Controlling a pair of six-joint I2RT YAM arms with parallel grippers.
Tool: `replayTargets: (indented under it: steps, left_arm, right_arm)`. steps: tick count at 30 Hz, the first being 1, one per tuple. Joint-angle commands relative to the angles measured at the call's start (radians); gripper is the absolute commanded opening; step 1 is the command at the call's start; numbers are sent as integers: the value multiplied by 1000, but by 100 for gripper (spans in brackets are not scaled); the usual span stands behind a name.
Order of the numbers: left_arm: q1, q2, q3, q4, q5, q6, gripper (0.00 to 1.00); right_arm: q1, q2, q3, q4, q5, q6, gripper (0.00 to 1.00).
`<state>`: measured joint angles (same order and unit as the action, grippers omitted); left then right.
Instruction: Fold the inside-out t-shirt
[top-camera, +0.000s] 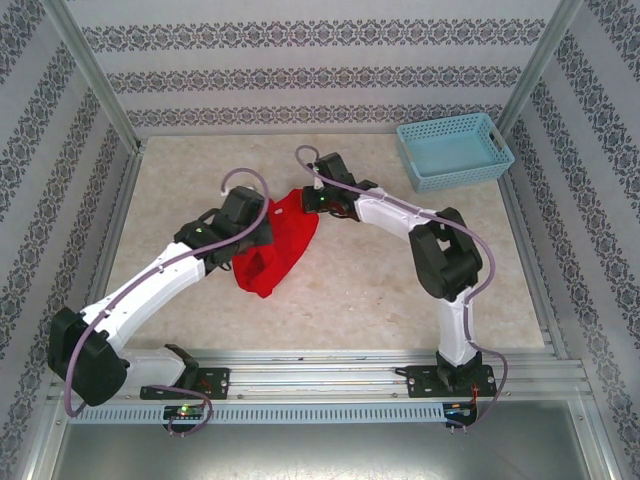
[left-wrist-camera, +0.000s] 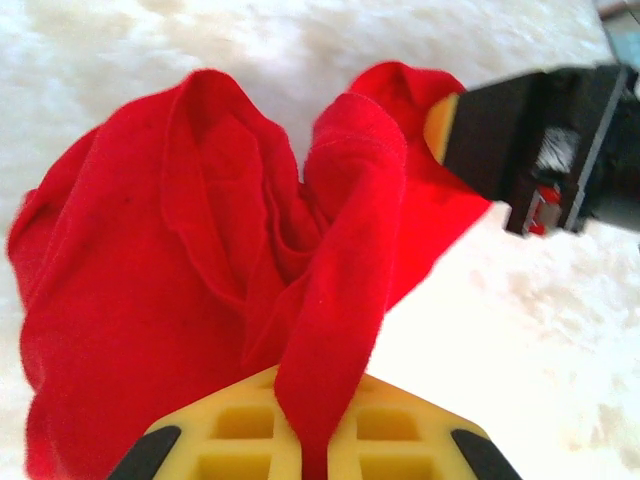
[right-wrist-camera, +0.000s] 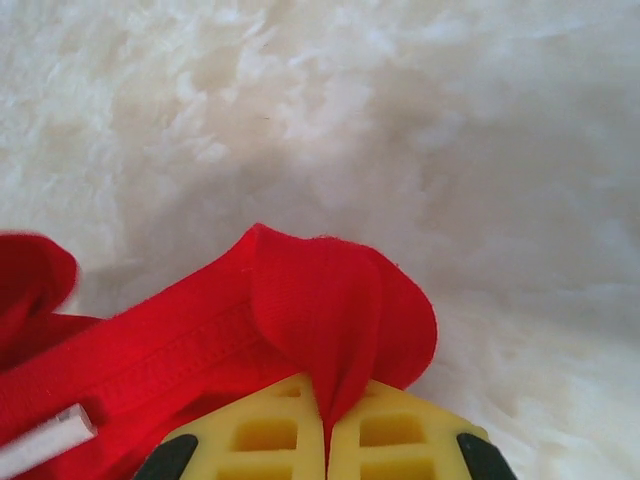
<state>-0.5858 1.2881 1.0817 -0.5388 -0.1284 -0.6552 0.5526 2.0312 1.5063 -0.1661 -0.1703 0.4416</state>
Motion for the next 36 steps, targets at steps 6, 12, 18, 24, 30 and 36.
replayTargets:
  steps: [6, 12, 18, 24, 30, 36]
  left_arm:
    - [-287, 181, 81, 251, 8, -46, 0]
    - [-371, 349, 192, 282, 73, -23, 18]
    - [-371, 317, 164, 248, 53, 39, 60]
    - [-324, 149, -25, 214, 13, 151, 79]
    - [-318, 214, -33, 145, 72, 236, 83]
    - [-318, 336, 30, 127, 40, 251, 88]
  right_arm:
    - [-140, -212, -301, 146, -48, 80, 3]
    - [-233, -332, -460, 165, -80, 94, 28]
    - [-269, -443, -564, 116, -16, 130, 64]
    - [-211, -665, -682, 16, 77, 147, 74]
    - [-107, -806, -831, -22, 132, 251, 78]
    - [-85, -922, -934, -60, 140, 369, 79]
